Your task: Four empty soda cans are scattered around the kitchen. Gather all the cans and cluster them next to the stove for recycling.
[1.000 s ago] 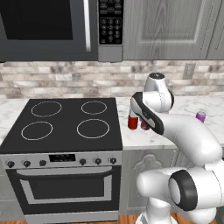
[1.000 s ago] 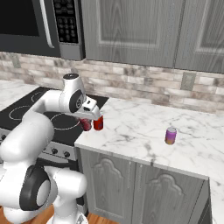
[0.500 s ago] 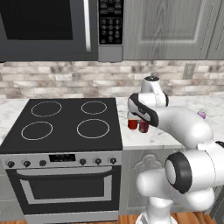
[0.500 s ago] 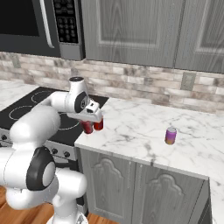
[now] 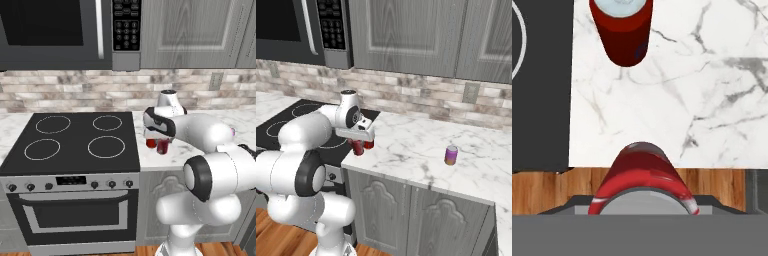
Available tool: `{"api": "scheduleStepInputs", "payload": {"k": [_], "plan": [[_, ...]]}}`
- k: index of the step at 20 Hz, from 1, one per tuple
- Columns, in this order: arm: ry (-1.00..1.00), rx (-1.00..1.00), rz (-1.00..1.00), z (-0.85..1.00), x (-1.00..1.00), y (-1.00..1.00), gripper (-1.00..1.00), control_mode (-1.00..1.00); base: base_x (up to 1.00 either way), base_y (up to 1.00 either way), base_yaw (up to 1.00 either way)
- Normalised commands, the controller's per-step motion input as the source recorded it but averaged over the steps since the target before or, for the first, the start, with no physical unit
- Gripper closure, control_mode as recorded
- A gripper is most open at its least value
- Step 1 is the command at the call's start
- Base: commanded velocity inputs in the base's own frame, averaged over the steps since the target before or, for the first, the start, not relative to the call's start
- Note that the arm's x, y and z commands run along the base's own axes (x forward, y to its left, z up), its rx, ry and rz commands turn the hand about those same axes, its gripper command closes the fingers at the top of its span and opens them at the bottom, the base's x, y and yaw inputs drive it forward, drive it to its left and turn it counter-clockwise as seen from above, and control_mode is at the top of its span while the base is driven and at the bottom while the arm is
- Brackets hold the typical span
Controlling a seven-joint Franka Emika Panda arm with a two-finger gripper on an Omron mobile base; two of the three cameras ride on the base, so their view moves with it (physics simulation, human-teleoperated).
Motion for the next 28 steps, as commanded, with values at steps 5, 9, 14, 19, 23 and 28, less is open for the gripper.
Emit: {"api": "scheduleStepInputs", "payload": {"k": [5,9,14,19,23,28], "plan": [[0.05,0.0,0.0,-0.23,0.16,0.01,1.0,-1.0,0.0,0.0,0.0],[0.02,0.0,0.0,-0.22,0.14,0.04,1.0,-1.0,0.0,0.0,0.0],[0.0,0.0,0.0,-0.19,0.18,0.05,1.0,-1.0,0.0,0.0,0.0],[0.01,0.0,0.0,-0.16,0.21,0.05,1.0,-1.0,0.0,0.0,0.0],[0.02,0.0,0.0,-0.15,0.22,0.03,1.0,-1.0,0.0,0.0,0.0],[0.01,0.0,0.0,-0.16,0.25,0.05,1.0,-1.0,0.0,0.0,0.0]]}}
